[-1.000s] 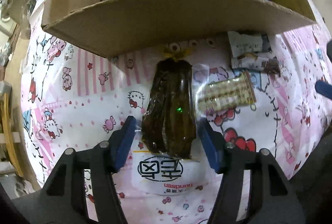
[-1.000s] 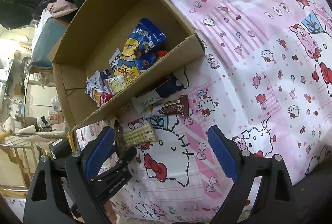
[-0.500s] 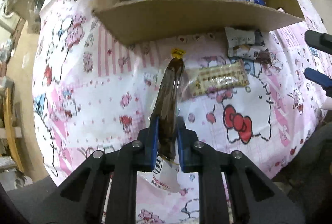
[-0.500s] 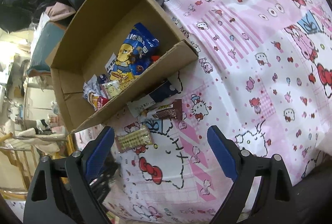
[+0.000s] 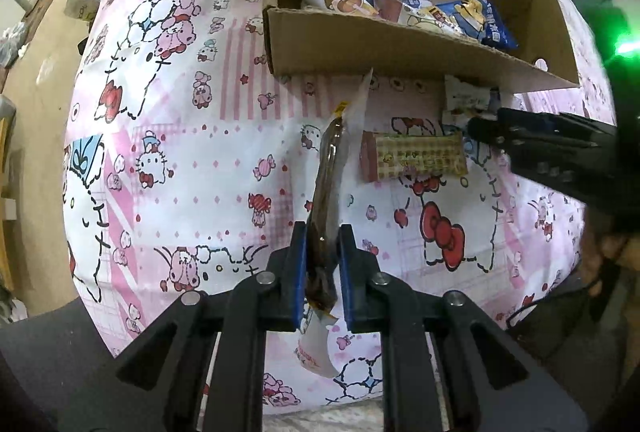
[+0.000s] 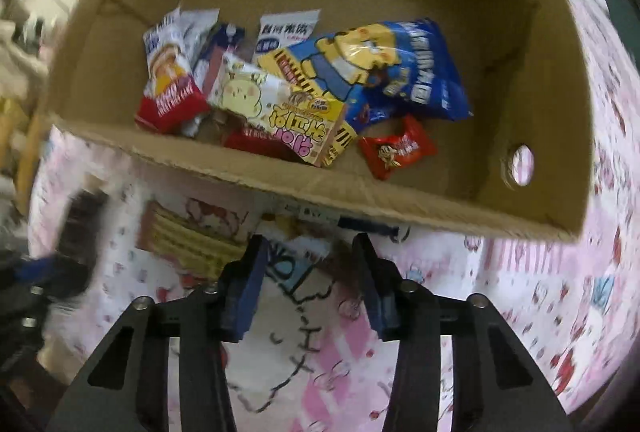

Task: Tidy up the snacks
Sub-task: 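Grasp the brown chocolate packet with the left tool while the right tool grasps the chocolate wafer bar, then lower both held snacks into the box and open both tools, then grasp the checkered wafer bar with the left tool while the right tool grasps the blue-white bar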

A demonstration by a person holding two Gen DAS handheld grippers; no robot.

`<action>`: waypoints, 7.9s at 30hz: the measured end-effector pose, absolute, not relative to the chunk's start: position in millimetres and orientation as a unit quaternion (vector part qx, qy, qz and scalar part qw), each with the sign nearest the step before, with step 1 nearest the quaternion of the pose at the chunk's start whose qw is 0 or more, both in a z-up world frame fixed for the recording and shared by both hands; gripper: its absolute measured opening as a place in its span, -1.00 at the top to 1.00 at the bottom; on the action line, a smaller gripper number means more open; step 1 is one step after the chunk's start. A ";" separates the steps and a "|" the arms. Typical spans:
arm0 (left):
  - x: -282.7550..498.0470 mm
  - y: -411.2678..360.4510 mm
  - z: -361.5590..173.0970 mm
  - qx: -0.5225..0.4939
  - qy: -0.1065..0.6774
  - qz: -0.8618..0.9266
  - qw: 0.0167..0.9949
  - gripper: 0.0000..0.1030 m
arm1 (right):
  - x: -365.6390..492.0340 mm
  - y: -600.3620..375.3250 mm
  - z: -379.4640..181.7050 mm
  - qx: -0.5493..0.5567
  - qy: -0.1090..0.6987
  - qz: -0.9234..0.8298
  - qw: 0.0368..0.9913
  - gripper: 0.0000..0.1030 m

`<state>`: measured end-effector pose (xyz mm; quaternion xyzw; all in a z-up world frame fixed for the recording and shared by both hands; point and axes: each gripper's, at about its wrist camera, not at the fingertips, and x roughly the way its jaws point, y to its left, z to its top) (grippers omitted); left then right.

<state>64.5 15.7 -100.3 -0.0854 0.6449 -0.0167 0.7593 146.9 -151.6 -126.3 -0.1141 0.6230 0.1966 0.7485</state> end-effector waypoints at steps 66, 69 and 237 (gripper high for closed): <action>202.6 -8.3 -20.1 -0.085 0.492 -0.028 0.866 0.80 | 209.2 -240.4 -44.5 0.175 0.526 0.187 0.811 0.68; 204.4 -4.3 -25.8 -0.096 0.492 -0.030 0.865 0.80 | 207.6 -238.1 -50.1 0.176 0.536 0.186 0.804 0.67; 70.2 11.3 -57.0 -0.114 0.556 0.001 0.824 0.55 | 95.9 -185.1 -106.7 0.128 0.601 0.172 0.770 0.01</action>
